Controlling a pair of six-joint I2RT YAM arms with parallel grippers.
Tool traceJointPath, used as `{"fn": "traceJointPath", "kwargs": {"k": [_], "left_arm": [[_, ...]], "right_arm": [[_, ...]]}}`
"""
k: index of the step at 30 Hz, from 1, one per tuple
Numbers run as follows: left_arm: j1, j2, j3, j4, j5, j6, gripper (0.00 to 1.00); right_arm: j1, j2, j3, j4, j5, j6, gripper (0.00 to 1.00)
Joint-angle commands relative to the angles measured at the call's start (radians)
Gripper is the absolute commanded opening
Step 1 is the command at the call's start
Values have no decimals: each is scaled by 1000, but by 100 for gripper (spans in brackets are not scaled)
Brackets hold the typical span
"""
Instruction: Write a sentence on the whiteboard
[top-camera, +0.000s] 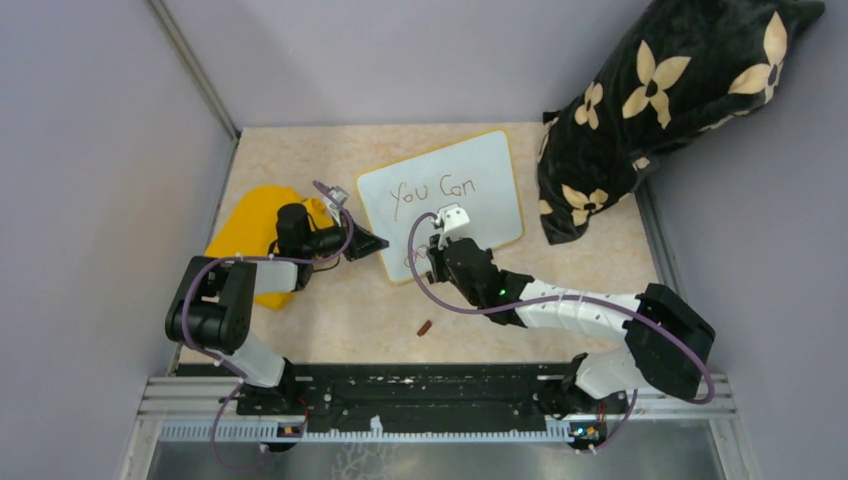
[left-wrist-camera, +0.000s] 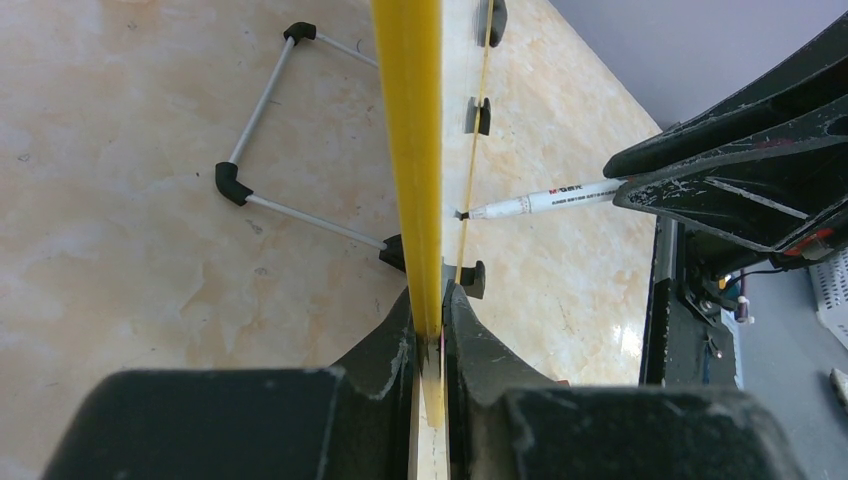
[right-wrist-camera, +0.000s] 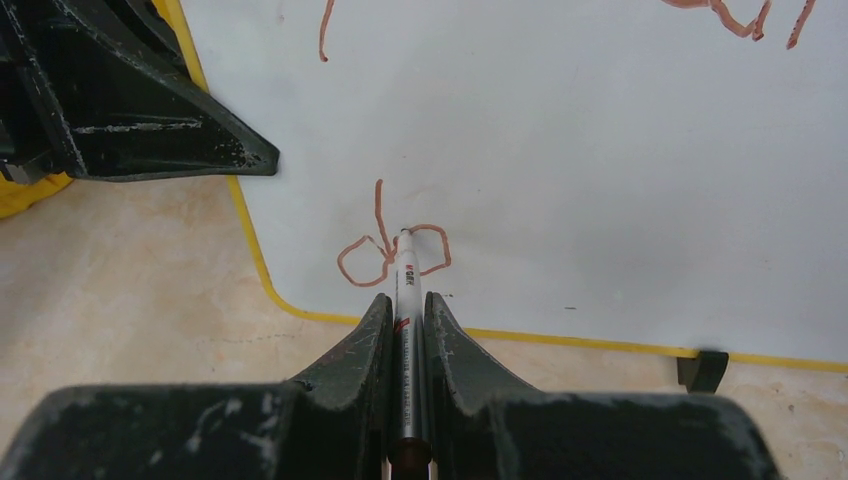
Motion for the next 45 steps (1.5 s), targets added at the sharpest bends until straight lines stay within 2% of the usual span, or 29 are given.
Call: {"fn": "traceJointPath", "kwargs": {"k": [1,18,25,31,36,45], "left_arm": [[-25,14,-3,-75,-52,87,0],[-25,18,-1,-78,-52,87,0],[-26,10,-3,-82,-55,92,0],[-26,13,0,-83,-53,92,0],[-26,16,-1,-85,-55,93,0],[-28,16,0,-91,-58,99,0]], "right_arm": [[-1,14,29,32,-15,21,0],[1,-16,-20,-13,-3,48,0],[-4,-148,-35,-34,47,30,0],[-79,-254,-40,-46,81,18,0],[-181,-275,-53,-17,28,66,0],[-186,-225,-49,48,-45,26,0]]}}
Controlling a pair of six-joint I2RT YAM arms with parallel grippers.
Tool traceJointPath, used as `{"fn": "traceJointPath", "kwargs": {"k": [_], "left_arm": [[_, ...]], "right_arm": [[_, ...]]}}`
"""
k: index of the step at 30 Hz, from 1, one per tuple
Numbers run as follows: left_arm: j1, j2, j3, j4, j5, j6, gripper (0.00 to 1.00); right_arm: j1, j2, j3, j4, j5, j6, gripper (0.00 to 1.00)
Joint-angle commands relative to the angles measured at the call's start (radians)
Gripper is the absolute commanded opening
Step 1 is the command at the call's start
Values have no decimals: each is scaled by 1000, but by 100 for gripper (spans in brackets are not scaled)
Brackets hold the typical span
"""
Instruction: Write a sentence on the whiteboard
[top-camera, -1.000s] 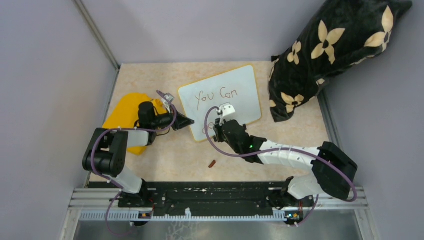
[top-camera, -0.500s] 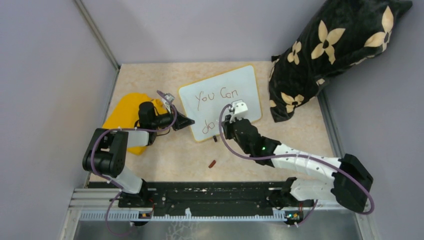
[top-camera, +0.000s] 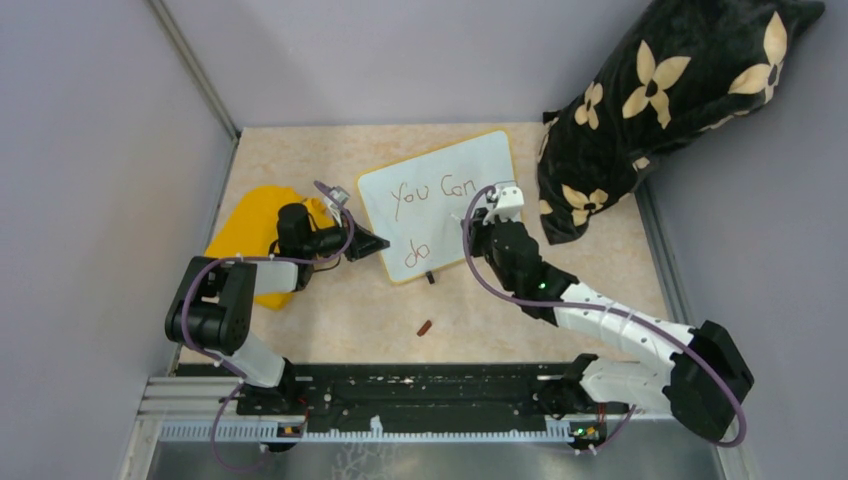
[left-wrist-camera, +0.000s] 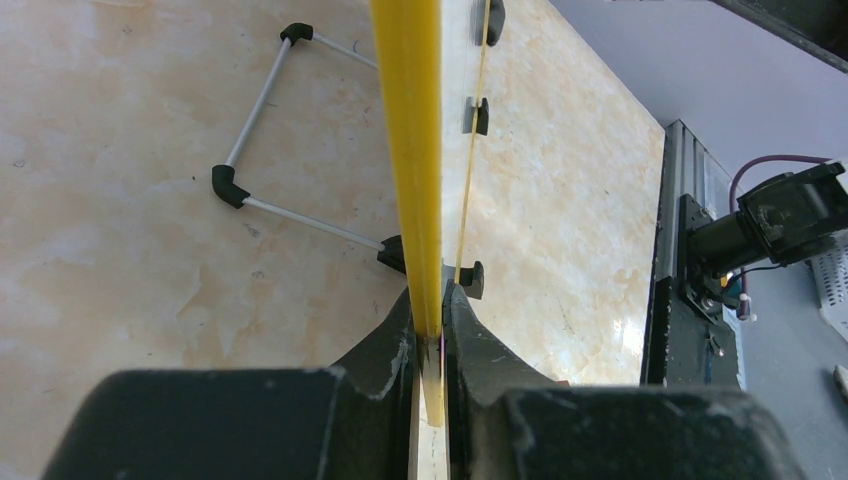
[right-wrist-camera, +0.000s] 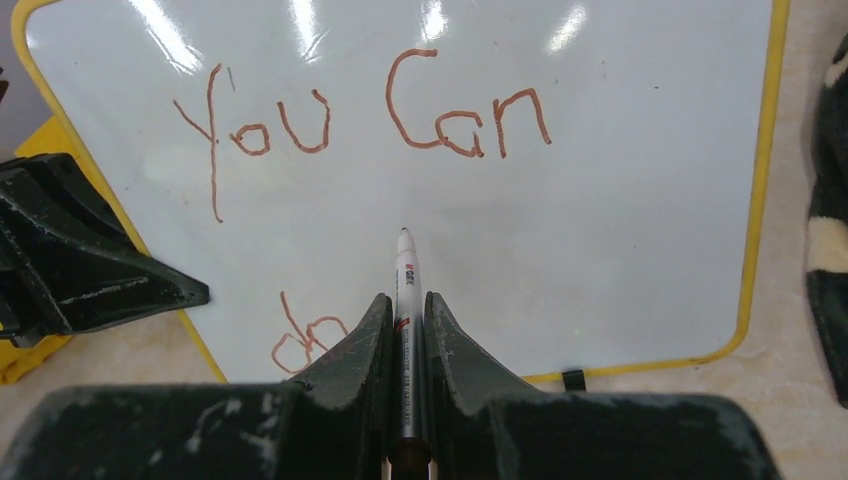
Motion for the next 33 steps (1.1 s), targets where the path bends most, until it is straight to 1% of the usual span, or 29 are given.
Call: {"fn": "traceJointPath", "kwargs": {"k": [1,6,11,33], "left_arm": [[-22,20,1,-88,-56,92,0],[-22,26,3,-92,-56,94,0],[-22,23,3,-94,-56,97,0],[-22,23,5,-97,-56,97,0]], "right_arm": [[-1,22,-4,81,-60,-16,0],[4,52,-7,90,-92,-23,0],[42,76,-6,103,-63,-74,0],[66,128,-12,100,-32,-75,0]]}}
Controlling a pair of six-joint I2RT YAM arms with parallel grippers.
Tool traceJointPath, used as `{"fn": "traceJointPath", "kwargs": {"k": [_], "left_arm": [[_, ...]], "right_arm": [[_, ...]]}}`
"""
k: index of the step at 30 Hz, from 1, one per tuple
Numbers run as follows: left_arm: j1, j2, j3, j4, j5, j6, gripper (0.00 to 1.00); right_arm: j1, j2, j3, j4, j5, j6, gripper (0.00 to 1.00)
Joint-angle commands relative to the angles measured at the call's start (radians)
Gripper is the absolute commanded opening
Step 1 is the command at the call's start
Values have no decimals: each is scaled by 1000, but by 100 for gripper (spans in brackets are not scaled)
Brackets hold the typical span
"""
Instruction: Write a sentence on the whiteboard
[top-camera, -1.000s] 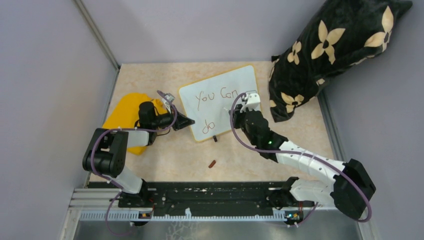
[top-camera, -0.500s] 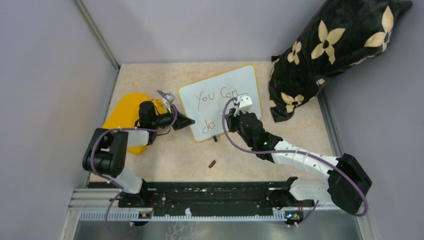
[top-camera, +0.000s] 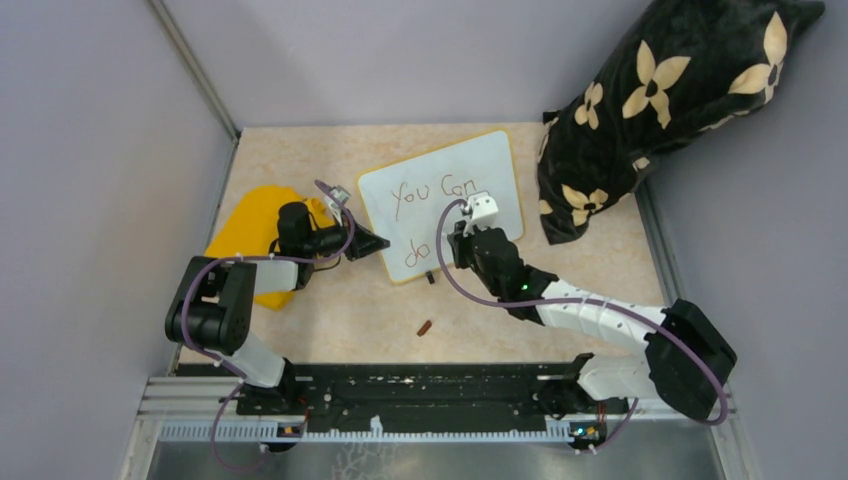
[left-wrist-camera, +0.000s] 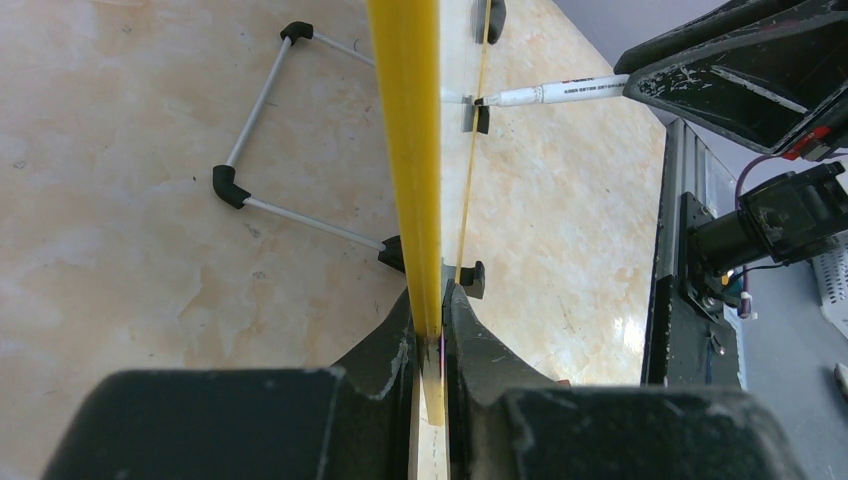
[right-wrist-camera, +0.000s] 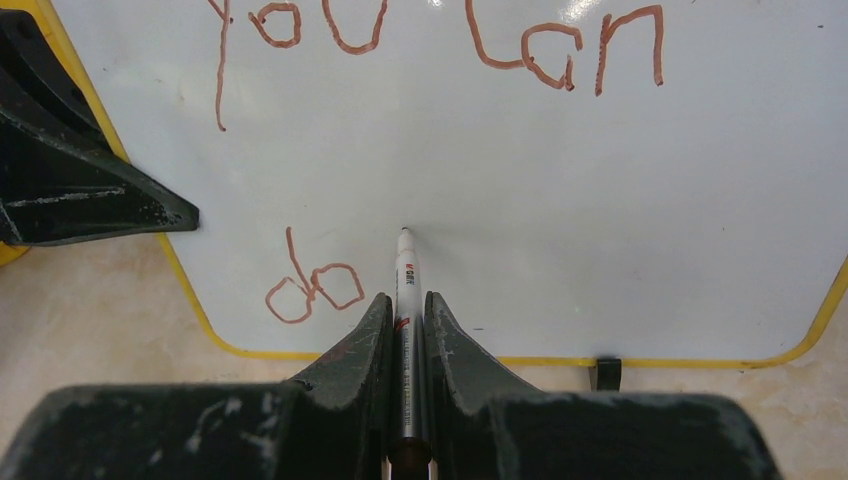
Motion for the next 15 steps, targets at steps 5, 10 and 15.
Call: {"fn": "traceJointPath", "kwargs": {"k": [5,10,15], "left_arm": [[-21,23,-3,-75,-57,85,0],[-21,22,-4,-75,-57,86,0],[-21,23,-5,-78,-58,85,0]], "right_arm": [[11,16,8,28,27,5,0],[13,17,2,11,25,10,0],[23,17,-13,-1,32,16,0]]}}
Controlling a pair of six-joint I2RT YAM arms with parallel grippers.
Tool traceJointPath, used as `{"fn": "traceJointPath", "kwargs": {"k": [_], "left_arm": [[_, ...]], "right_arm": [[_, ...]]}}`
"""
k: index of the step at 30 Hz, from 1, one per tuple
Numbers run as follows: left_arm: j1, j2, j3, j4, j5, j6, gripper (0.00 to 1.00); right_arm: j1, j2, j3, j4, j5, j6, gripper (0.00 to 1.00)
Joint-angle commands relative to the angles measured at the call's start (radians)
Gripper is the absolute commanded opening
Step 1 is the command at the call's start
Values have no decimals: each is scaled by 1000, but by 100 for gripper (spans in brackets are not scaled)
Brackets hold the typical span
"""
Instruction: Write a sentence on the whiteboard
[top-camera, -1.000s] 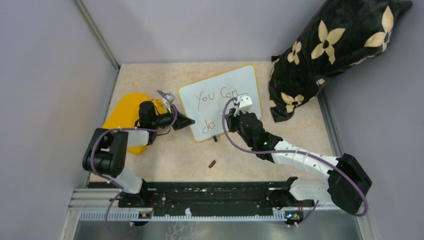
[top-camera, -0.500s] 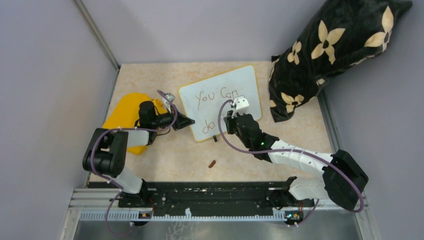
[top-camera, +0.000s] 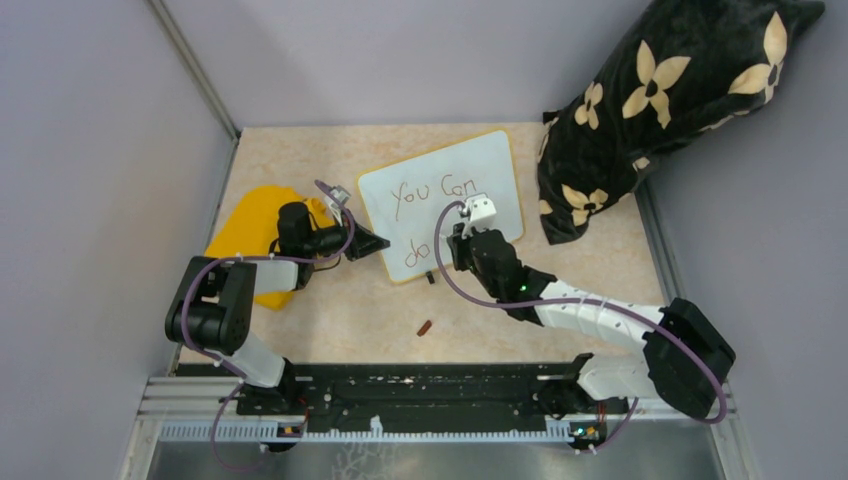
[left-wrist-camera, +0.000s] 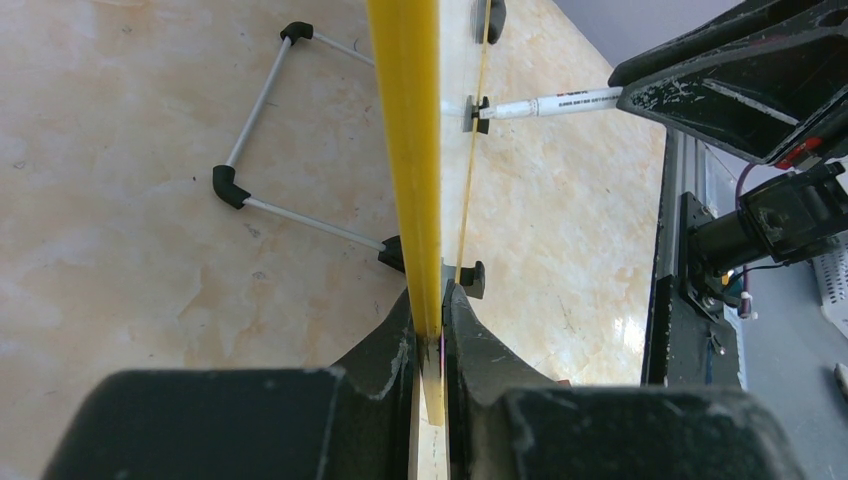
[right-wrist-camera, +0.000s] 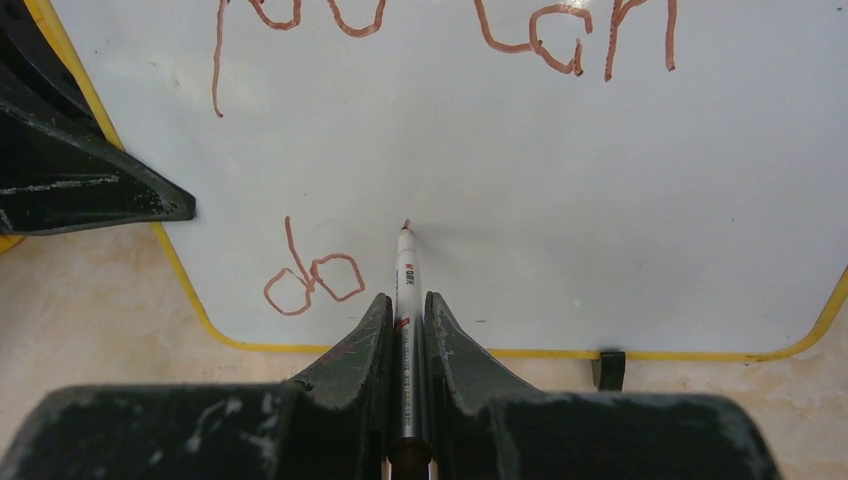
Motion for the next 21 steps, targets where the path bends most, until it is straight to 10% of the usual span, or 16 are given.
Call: {"fn": "traceJointPath", "kwargs": {"k": [1,21], "left_arm": [[-21,22,-5,-77,-58,86,0],[-24,22,-5,-80,-58,87,0]], "right_arm": [[18,4,-15,0,26,17,0],[32,-17,-42,-60,100,49,0]]}}
